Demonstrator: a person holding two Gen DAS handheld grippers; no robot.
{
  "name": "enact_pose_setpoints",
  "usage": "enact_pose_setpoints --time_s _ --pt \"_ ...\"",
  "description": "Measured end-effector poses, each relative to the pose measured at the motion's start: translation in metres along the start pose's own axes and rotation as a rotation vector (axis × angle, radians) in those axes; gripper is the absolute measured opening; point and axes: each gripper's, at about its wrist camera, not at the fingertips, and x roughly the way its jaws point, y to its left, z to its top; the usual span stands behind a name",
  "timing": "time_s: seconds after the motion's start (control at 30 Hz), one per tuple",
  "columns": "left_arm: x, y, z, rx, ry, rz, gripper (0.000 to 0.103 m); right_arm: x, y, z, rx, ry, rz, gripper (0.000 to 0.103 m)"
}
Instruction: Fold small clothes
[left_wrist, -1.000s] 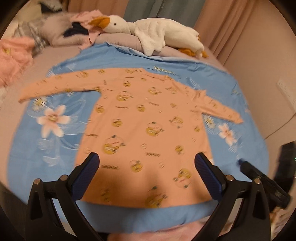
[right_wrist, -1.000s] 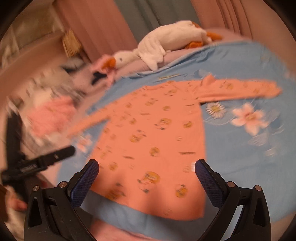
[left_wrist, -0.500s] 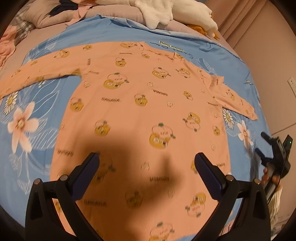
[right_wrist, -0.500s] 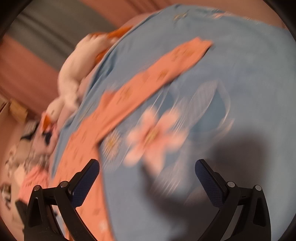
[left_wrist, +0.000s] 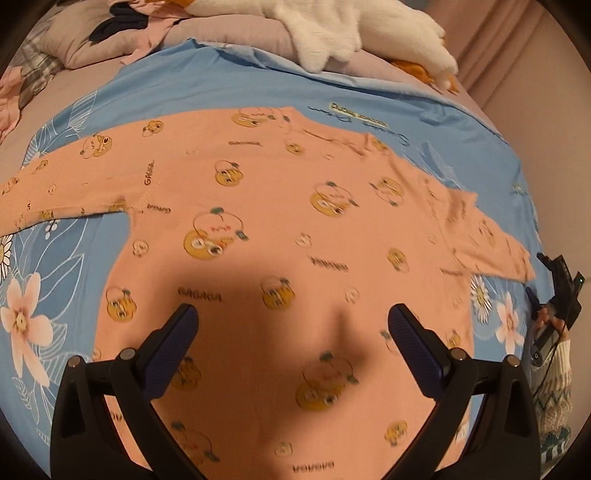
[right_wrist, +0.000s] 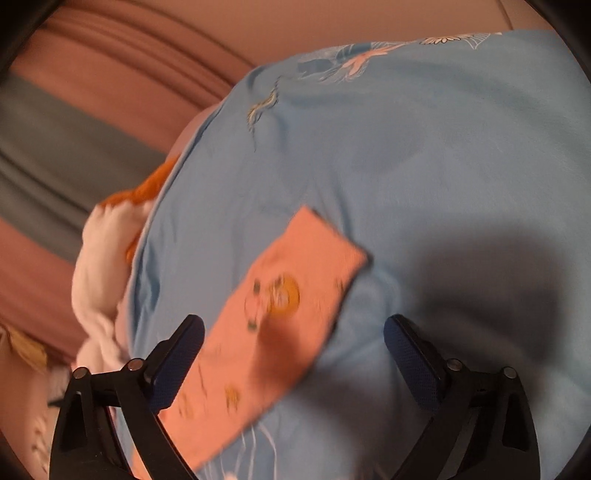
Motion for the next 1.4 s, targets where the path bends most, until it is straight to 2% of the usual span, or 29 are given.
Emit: enact_pose_setpoints --time_s 0.03,0.07,0.1,0.13,0.17,0.3,0.4,0.5,0.57,0.7,0.77,0.8,0.83,0.87,0.97,1.0,1.1,1.17,1.3,1.37,1.4 --pt "0.001 0.002 0.001 -0.008 -0.002 -0.001 0.102 0.001 -0.002 0.006 0.002 -0.001 -0.008 0.077" --pt "0.002 0.005 0.002 -0.018 -0.003 -0.004 0.102 0.004 -0.001 0.008 0.000 0.005 -0.022 0.055" --pt "0.002 0.009 0.002 -0.030 -0.003 -0.010 0.102 0.009 0.001 0.007 -0.005 0.033 -0.047 0.044" --pt "0.001 0.013 0.001 -0.043 -0.002 -0.019 0.102 0.014 0.001 0.009 -0.007 0.050 -0.057 0.022" --pt "0.001 0.014 0.001 -0.048 -0.001 -0.023 0.102 0.014 -0.001 0.008 -0.009 0.062 -0.067 0.011" --pt "-0.010 0.025 0.000 -0.053 -0.013 -0.030 0.102 -0.005 0.017 0.003 -0.082 0.025 -0.067 0.007" --pt "-0.020 0.039 0.002 -0.076 -0.041 -0.041 0.102 -0.026 0.069 -0.007 -0.293 -0.024 -0.077 0.007" --pt "-0.028 0.054 0.002 -0.109 -0.062 -0.056 0.102 -0.057 0.140 -0.036 -0.530 -0.051 -0.024 0.007" --pt "-0.032 0.064 0.000 -0.128 -0.067 -0.064 0.102 -0.069 0.177 -0.053 -0.620 -0.063 0.007 0.007" --pt "-0.042 0.086 -0.004 -0.161 -0.082 -0.067 0.102 -0.086 0.259 -0.101 -0.790 -0.058 0.115 0.007" --pt "-0.048 0.103 -0.006 -0.197 -0.097 -0.073 0.102 -0.092 0.292 -0.137 -0.863 -0.037 0.194 0.007" --pt "-0.049 0.110 -0.007 -0.212 -0.101 -0.076 0.102 -0.092 0.313 -0.166 -0.920 -0.012 0.232 0.007" --pt "-0.051 0.116 -0.007 -0.227 -0.103 -0.078 0.102 -0.090 0.327 -0.190 -0.977 -0.003 0.241 0.007" --pt "-0.052 0.125 -0.007 -0.247 -0.101 -0.080 0.102 -0.086 0.335 -0.208 -1.021 0.002 0.240 0.007" --pt "-0.054 0.144 -0.010 -0.278 -0.098 -0.081 0.102 -0.059 0.361 -0.302 -1.270 0.019 0.191 0.007" --pt "-0.054 0.147 -0.010 -0.280 -0.099 -0.078 0.102 -0.055 0.362 -0.319 -1.306 0.030 0.184 0.007" --pt "-0.055 0.162 -0.013 -0.297 -0.100 -0.075 0.102 -0.026 0.373 -0.404 -1.516 -0.007 0.097 0.007" --pt "-0.055 0.170 -0.014 -0.306 -0.097 -0.066 0.102 -0.004 0.380 -0.439 -1.625 -0.007 0.028 0.007" --pt "-0.055 0.183 -0.016 -0.316 -0.098 -0.050 0.102 0.032 0.366 -0.491 -1.802 0.008 -0.080 0.008" --pt "-0.056 0.189 -0.017 -0.331 -0.103 -0.049 0.102 0.030 0.365 -0.501 -1.829 0.046 -0.025 0.008" --pt "-0.056 0.190 -0.018 -0.338 -0.103 -0.049 0.102 0.027 0.363 -0.503 -1.846 0.027 -0.039 0.008"
